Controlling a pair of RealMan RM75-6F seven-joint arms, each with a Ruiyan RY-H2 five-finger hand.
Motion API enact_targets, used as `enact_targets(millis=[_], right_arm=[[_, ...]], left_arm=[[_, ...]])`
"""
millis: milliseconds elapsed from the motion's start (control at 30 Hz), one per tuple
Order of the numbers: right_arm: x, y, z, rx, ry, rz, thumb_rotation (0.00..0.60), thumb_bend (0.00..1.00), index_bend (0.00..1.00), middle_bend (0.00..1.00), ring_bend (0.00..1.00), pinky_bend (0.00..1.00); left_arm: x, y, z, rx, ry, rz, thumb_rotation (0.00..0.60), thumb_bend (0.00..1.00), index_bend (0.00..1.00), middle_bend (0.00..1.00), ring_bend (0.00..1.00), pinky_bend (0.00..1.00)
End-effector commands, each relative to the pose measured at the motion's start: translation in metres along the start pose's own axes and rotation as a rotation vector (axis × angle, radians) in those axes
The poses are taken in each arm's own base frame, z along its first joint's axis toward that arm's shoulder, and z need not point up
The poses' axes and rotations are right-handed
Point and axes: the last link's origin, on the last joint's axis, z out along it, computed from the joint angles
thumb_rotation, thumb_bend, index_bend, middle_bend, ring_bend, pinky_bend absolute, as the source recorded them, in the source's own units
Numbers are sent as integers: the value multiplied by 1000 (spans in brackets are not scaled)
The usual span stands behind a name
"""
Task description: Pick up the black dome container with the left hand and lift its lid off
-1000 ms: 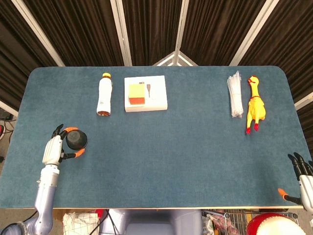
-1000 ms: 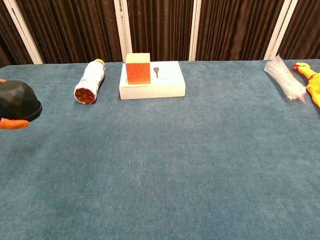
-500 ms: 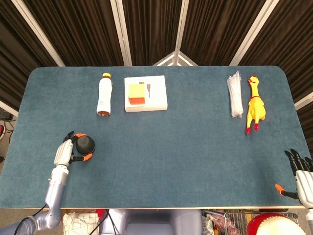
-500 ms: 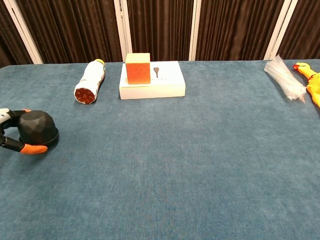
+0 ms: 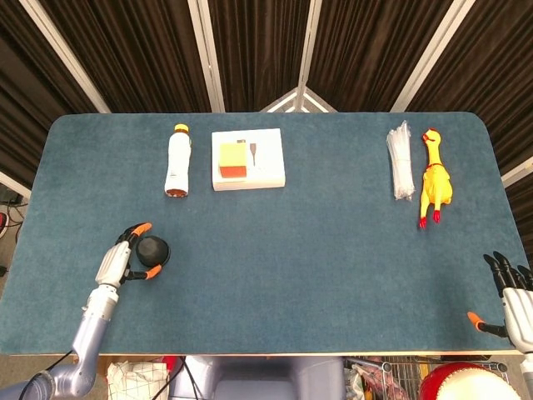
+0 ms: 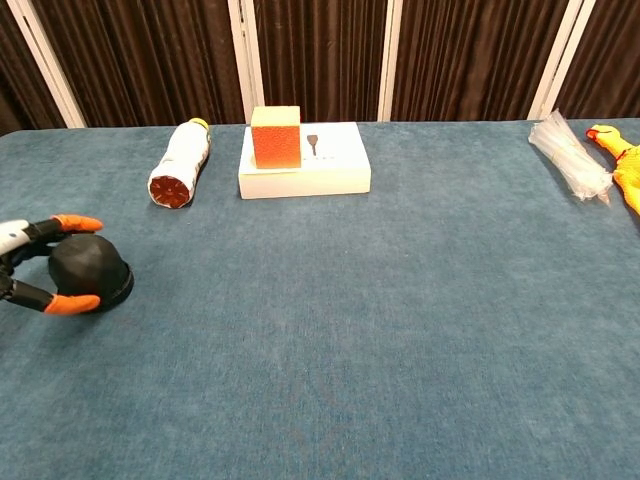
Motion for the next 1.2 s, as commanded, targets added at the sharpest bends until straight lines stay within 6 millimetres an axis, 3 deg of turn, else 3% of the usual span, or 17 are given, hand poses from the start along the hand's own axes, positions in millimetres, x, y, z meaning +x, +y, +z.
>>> enact_targets(millis=[33,233,500,667,767,967,1200], right_arm=[[0,0,0,-1,0,-2,600,208,0,0,158,79],[-2,-1,0,-3,-8,-1,600,209,0,0,158,79],[-2,0,0,-9,-14,4,600,209,0,0,158,80],[-1,1,0,-7,-13,8,600,210,0,0,160,80],[-1,0,0,-2,-18,8,600,209,0,0,161,80],[-2,-1,0,1,-26,9,600,209,0,0,161,80],[-3,-2,0,-1,-36,11,600,209,0,0,164,79]], left_arm=[[7,0,-4,-3,20,-16,600,314,142,94,0,0],[12,3,-6,5,42,-12,600,314,169,156,0,0],[-2,14,4,15,7,9,600,318,172,207,0,0],[-3,24,4,-1,47,-27,600,510,216,433,0,0],[7,33,-2,-41,94,-57,600,594,251,507,0,0],[39,52,-13,-100,159,-73,600,606,257,524,0,0],[31,56,-13,-49,56,-44,600,587,257,515,0,0]])
